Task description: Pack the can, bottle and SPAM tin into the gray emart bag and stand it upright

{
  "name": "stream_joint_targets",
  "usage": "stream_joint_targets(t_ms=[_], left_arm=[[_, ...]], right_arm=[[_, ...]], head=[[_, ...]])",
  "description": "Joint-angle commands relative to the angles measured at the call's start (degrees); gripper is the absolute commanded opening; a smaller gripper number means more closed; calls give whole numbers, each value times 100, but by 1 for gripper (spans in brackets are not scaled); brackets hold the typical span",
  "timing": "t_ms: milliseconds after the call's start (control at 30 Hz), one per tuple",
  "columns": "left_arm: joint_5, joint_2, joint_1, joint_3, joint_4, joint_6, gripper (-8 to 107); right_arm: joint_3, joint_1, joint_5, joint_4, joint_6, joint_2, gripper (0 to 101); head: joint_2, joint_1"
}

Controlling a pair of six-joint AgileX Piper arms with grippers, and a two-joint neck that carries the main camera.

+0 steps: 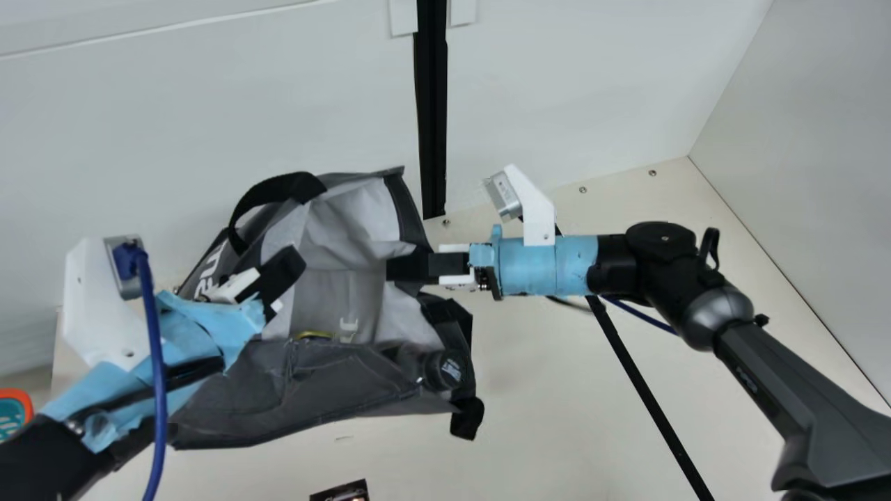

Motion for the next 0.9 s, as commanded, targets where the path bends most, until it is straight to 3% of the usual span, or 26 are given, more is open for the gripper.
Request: stream_joint_targets(t_ms=[0,533,867], left_arm=[[41,-10,27,-54,-84,87,-8],[492,-160,234,-578,-26,218,-8],[1402,-340,433,-1082,725,-424,-8]], right_arm=[[-60,-25,-18,100,85,-122,0],[-655,-301,-18,510,821,-976,0],[-904,-579,-18,466,1240,-1584,0]], head=[[-5,-130],[-5,-130],[-5,-130]])
